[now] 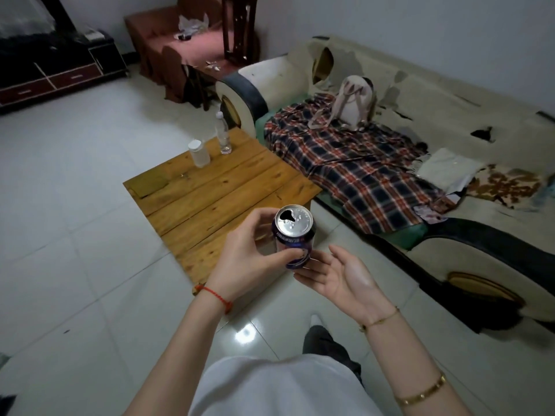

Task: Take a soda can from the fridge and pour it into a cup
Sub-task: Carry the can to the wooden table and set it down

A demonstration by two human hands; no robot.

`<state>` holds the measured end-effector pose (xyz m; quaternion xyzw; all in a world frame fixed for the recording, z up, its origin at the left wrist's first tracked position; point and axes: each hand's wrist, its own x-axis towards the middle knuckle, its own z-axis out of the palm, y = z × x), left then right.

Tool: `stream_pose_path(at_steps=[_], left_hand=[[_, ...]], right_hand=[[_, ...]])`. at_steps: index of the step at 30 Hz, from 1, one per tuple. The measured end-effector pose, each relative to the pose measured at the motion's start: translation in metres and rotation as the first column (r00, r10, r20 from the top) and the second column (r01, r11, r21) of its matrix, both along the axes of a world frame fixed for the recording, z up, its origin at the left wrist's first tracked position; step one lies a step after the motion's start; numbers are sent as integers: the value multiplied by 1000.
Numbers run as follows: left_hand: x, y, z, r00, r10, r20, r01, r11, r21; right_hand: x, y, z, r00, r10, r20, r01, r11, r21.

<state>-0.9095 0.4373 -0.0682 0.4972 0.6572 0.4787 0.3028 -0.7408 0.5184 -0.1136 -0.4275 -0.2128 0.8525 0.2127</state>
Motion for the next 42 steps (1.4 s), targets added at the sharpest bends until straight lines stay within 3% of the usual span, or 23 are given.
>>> stream_pose_path(at_steps=[18,28,42], left_hand=[[-16,231,-18,943,310,121,-307,951,-42],[-87,294,-32,902,408,139,-397,912,-100],[-213,368,-79,855,500,138,-484,865,-132]], right_hand=[[-55,290,-10,929,351,118,-353,936,-7],[-145,363,-34,883,449,135,-442,893,-84],[-291,432,-76,878,434,201,-414,901,-132]])
